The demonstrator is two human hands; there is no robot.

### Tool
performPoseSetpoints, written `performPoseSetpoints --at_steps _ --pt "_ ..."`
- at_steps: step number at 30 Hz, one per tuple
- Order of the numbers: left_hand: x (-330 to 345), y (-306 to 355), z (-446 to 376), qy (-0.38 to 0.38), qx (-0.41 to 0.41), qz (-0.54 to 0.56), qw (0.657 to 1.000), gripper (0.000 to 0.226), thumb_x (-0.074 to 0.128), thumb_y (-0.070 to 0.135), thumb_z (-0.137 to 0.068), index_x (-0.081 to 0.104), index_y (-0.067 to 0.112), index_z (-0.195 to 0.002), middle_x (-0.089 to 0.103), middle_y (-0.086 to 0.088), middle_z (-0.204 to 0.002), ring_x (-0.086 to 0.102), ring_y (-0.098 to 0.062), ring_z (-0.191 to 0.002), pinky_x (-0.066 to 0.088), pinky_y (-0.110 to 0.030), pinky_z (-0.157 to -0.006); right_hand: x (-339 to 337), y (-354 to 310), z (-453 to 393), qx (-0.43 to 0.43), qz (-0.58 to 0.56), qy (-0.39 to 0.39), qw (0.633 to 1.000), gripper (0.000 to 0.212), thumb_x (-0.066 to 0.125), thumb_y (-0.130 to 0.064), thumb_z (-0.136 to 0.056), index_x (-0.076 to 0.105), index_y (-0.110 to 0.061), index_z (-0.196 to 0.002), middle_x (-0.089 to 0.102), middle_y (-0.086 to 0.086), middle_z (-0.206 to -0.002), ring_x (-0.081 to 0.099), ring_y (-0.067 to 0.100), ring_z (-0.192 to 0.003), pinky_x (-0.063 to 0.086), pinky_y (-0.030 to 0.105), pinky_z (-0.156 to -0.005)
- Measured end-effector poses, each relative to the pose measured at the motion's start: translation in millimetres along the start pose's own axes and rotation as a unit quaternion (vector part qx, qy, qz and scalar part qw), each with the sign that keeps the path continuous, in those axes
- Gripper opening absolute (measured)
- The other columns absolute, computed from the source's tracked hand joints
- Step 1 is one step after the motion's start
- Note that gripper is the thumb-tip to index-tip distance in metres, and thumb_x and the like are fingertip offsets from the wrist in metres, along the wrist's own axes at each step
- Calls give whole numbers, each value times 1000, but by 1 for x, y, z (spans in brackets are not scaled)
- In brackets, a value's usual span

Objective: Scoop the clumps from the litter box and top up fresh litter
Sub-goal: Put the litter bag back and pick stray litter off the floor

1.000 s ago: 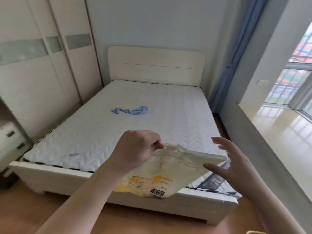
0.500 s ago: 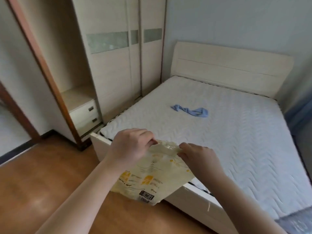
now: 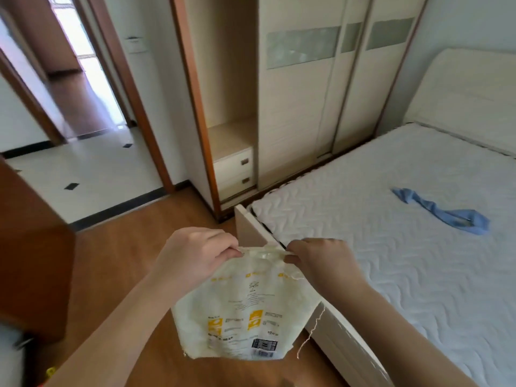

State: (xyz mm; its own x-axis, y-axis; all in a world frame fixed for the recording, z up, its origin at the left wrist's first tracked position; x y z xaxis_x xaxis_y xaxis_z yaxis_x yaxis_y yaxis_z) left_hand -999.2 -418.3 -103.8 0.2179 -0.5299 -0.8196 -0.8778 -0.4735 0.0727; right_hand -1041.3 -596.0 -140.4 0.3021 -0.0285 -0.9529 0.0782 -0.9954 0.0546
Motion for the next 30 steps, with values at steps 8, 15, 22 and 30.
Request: performPoseSetpoints --at_steps 8,15,22,30 --pt "2 -89 -40 -39 -88 -95 991 26 57 41 -87 67 23 -70 63 13 -64 58 -7 -59 46 -26 -49 27 -3 -123 -96 -53 -42 993 23 54 -45 -93 69 -27 -91 68 -6 -75 65 19 -66 43 26 -55" --pt "22 -161 -55 -31 -122 -173 977 16 77 25 -79 67 17 -69 63 4 -60 56 -14 -55 48 -33 -45 50 -17 -213 -113 -43 -77 990 29 41 -46 -98 62 -29 -107 66 -7 -90 63 16 -82 39 26 -63" --pt "41 -255 -74 11 -64 -241 968 17 81 21 -77 66 13 -76 59 -2 -61 54 -17 -56 39 -23 -49 79 -36 -302 -130 -57 44 989 19 77 -36 -77 66 -22 -69 56 -6 -51 51 16 -41 36 24 -40" --pt "73 -384 -87 -65 -47 -188 979 32 76 23 -79 63 16 -107 67 -1 -94 64 -20 -86 54 -35 -74 119 -62 -394 -126 -17 71 989 26 86 -24 -65 62 -20 -58 45 -7 -44 41 15 -35 26 19 -38"
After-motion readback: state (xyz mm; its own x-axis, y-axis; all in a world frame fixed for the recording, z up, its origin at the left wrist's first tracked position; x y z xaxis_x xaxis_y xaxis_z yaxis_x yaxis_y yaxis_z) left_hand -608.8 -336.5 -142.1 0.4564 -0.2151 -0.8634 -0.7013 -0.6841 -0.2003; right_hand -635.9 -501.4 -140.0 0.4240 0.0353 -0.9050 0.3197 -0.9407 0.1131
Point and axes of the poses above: each hand's wrist, its own z-axis away from the middle knuckle, its own x-axis out of the palm, y = z × x, the point moved 8 cm from there along -z, towards the middle knuckle
